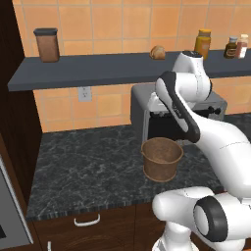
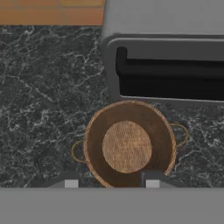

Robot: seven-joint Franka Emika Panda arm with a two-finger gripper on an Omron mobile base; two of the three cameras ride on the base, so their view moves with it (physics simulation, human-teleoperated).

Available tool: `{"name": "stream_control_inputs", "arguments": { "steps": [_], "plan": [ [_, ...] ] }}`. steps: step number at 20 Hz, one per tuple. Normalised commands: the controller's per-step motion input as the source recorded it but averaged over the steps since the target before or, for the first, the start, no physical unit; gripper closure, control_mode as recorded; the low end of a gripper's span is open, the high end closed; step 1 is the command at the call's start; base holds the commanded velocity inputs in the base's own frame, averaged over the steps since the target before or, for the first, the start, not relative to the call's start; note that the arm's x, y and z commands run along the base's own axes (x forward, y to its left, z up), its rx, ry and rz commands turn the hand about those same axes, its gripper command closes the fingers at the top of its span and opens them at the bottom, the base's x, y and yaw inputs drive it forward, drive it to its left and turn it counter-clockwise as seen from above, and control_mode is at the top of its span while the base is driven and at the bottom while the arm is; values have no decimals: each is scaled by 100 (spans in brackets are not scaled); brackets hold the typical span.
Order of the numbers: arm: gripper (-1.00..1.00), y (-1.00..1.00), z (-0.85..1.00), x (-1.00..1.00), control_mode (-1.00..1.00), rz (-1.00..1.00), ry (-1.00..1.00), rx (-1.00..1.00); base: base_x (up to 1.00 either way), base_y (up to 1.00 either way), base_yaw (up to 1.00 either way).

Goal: Open the cabinet, pick up the bread from the cabinet and place it in the basket. Then move the basket to the dining counter.

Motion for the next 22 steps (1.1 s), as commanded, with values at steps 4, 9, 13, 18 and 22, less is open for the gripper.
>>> {"name": "stream_control_inputs", "arguments": {
  "steps": [4, 9, 13, 18, 22],
  "plan": [
    [-100, 0, 0, -21, -100, 0, -8, 0, 0, 0, 0],
    [-100, -2, 80, -43, -100, 0, -49, 0, 0, 0, 0],
    [-100, -4, 100, -19, -100, 0, -52, 0, 0, 0, 0],
    [-100, -3, 90, 32, -100, -7, -35, 0, 0, 0, 0],
    [-100, -16, 45, 99, -100, -5, -12, 0, 0, 0, 0]
  ]
}}
